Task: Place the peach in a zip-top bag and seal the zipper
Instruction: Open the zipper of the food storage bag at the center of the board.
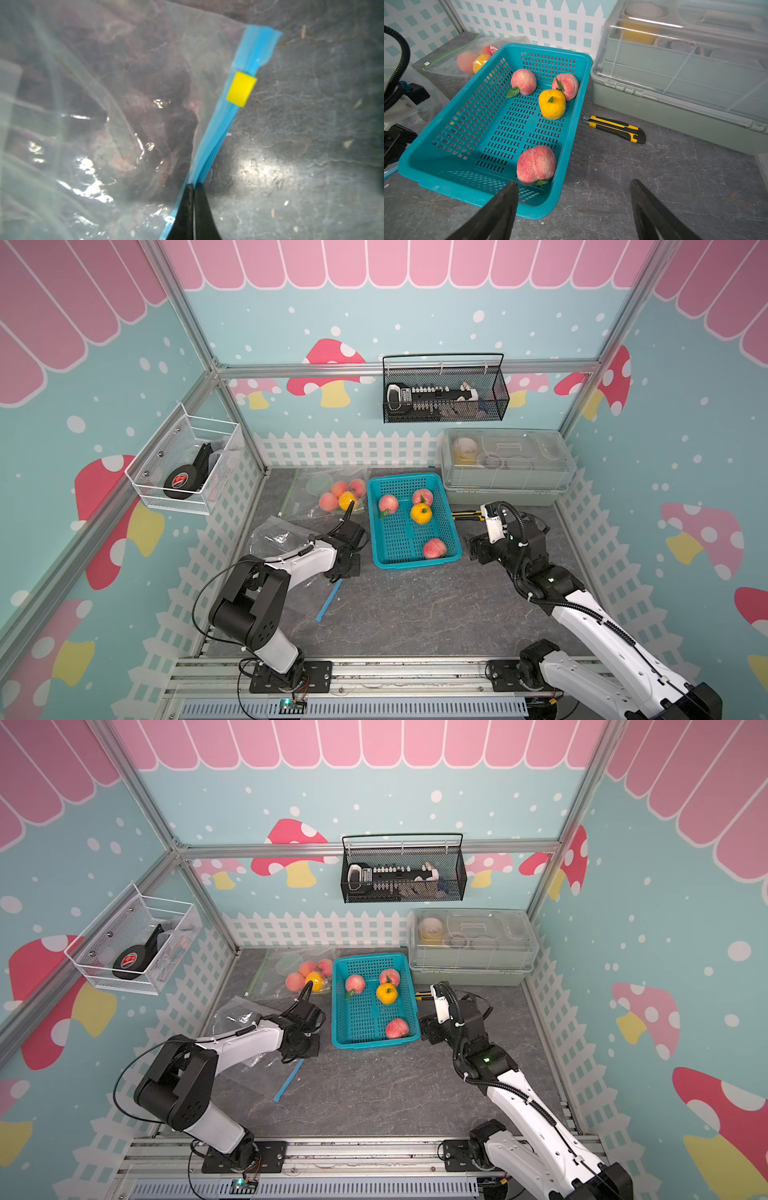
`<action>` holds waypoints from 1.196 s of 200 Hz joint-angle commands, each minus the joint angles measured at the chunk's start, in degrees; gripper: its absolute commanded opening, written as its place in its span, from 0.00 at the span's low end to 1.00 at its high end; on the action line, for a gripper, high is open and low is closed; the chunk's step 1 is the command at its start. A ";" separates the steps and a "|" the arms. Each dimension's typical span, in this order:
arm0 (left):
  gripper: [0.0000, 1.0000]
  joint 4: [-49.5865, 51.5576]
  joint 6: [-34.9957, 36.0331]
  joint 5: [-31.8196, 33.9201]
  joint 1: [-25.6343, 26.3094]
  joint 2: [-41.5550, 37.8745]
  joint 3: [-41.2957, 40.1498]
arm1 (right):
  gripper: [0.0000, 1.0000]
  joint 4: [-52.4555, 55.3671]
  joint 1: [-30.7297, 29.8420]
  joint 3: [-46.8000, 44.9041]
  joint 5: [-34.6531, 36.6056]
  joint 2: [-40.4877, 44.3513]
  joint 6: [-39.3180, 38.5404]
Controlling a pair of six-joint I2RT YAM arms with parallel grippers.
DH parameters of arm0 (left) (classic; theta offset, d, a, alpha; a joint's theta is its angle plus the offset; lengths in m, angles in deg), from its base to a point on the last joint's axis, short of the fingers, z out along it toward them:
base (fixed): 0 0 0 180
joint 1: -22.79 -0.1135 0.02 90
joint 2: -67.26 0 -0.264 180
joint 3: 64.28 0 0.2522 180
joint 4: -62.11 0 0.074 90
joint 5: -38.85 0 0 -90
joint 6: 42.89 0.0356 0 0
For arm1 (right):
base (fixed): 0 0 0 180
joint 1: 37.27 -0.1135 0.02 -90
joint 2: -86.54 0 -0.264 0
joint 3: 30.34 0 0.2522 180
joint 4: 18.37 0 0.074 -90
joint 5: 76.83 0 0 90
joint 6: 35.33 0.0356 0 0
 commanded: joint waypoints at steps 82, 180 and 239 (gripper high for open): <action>0.00 0.10 -6.03 -3.90 -0.19 -5.63 1.68 | 0.85 0.65 0.35 -0.01 -1.43 0.31 0.86; 0.00 11.75 -4.17 -0.03 1.83 -13.25 8.54 | 0.85 -0.09 0.23 1.33 -13.05 -3.81 -0.95; 0.00 16.33 -3.67 -4.32 1.49 -23.61 11.17 | 0.84 -7.46 -4.21 3.35 -24.03 -10.51 2.96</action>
